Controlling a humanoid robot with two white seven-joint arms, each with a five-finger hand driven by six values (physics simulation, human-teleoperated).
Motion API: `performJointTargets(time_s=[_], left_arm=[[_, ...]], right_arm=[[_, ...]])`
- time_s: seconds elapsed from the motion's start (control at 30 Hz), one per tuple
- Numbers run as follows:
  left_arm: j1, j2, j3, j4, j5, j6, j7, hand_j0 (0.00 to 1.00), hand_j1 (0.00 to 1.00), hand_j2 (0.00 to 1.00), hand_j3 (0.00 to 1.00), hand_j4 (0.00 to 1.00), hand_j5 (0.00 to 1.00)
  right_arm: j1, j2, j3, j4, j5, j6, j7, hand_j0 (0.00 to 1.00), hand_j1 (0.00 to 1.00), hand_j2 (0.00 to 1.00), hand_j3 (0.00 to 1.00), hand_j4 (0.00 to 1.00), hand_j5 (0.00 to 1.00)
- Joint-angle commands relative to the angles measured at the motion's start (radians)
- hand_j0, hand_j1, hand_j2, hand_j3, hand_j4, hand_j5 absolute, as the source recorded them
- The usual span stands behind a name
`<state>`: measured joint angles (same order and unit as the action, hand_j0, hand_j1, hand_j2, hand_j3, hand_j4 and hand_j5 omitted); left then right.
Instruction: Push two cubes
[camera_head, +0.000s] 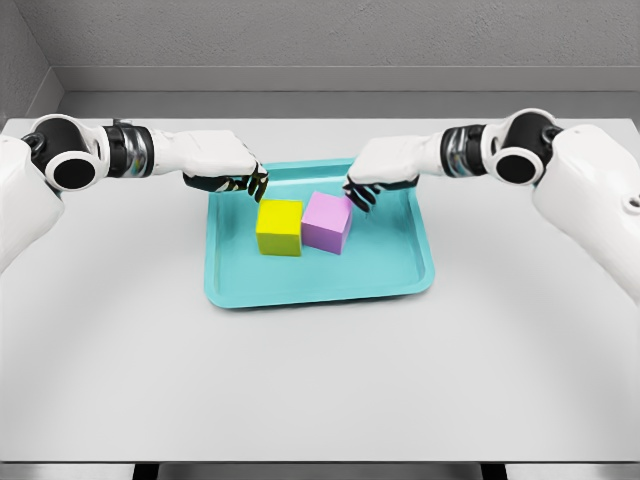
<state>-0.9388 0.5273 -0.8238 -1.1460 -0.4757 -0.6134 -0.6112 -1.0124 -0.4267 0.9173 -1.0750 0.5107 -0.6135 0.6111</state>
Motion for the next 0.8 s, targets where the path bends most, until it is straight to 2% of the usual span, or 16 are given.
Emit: performJointTargets(time_s=[0.0,0.07,0.17,0.3,0.53,0.77], left_arm=[[0.0,0.0,0.002,0.0,0.005,0.003,0.0,0.45,0.45,0.45,0.45,0.45,0.45],[0.0,0.002,0.002,0.0,0.005,0.003,0.0,0.45,0.45,0.45,0.45,0.45,0.45],[-0.002,0.002,0.005,0.0,0.005,0.003,0.0,0.45,0.45,0.45,0.45,0.45,0.45],[-0.002,0.02,0.008,0.0,0.005,0.003,0.0,0.45,0.45,0.45,0.45,0.45,0.45],[0.003,0.057,0.029,0.002,0.006,0.003,0.0,0.45,0.45,0.45,0.45,0.45,0.45],[0.005,0.059,0.029,0.002,0.005,0.003,0.0,0.46,0.46,0.46,0.46,0.46,0.46]], right_arm=[[0.0,-0.006,-0.06,0.001,-0.005,0.003,0.0,0.25,0.25,0.25,0.25,0.25,0.25],[-0.02,0.003,-0.078,0.027,-0.003,0.003,0.0,0.25,0.25,0.25,0.25,0.25,0.25],[-0.049,0.078,-0.081,0.122,0.06,0.003,0.0,0.25,0.25,0.25,0.25,0.25,0.25],[-0.055,0.124,-0.08,0.182,0.066,0.003,0.0,0.24,0.24,0.24,0.24,0.24,0.24],[-0.054,0.187,-0.071,0.216,0.135,0.003,0.0,0.24,0.24,0.24,0.24,0.24,0.24],[-0.054,0.204,-0.057,0.25,0.143,0.003,0.0,0.24,0.24,0.24,0.24,0.24,0.24]])
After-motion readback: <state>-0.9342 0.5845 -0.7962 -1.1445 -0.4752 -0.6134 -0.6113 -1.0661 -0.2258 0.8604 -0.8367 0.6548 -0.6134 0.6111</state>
